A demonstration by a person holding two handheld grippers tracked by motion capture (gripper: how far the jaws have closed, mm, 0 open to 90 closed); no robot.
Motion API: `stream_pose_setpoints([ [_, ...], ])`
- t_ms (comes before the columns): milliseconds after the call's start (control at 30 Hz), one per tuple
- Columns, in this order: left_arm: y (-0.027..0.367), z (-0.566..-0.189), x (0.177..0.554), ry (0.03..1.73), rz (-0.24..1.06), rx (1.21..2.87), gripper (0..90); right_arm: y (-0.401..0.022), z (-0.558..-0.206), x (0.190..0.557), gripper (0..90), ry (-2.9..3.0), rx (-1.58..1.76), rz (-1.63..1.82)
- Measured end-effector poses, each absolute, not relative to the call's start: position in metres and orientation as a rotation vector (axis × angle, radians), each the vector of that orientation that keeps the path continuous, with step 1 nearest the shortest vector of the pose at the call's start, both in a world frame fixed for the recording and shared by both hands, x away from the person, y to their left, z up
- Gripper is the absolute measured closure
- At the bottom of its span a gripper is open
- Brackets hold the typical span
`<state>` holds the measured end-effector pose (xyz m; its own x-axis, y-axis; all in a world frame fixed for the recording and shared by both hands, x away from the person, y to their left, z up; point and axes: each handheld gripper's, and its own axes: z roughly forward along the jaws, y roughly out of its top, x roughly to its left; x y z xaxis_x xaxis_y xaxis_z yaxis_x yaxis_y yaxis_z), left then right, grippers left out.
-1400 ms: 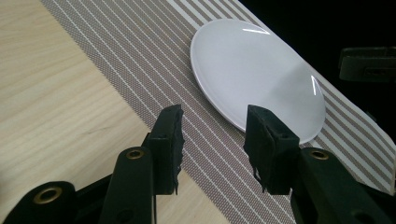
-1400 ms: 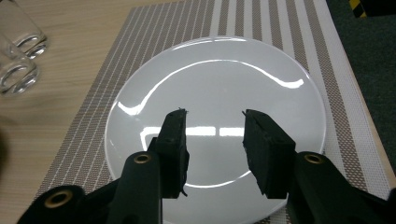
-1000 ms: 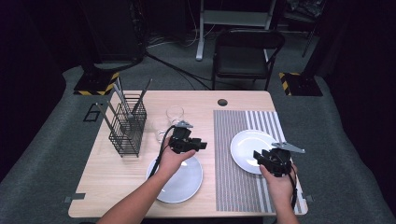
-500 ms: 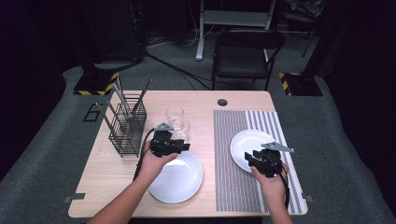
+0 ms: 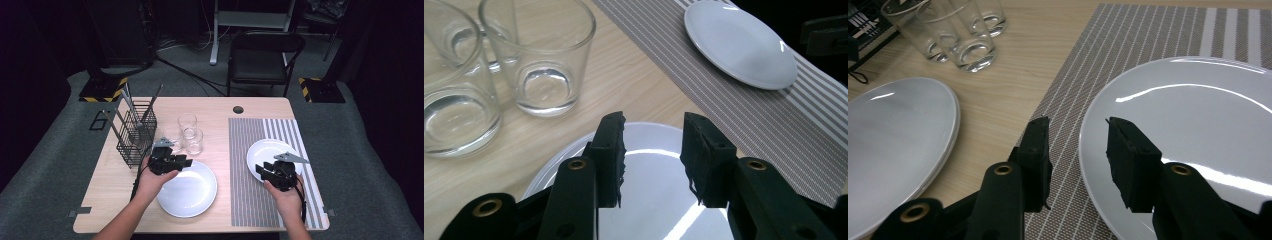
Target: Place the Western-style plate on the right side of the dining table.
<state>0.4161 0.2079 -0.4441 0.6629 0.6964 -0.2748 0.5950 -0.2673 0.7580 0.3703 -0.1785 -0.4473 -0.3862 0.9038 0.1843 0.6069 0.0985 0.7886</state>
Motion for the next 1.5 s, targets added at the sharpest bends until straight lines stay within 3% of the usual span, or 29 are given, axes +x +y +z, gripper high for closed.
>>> stream_pose_setpoints([
  [667,0.256,-0.454,0.402,1.076,0.200,1.922,61.9,-0.146,-0.460,0.371,60.8,2.198,1.290,1.234],
  [1500,0.270,-0.465,0.397,1.063,0.251,1.989,55.9,-0.102,-0.483,0.363,55.4,2.443,0.998,1.207],
])
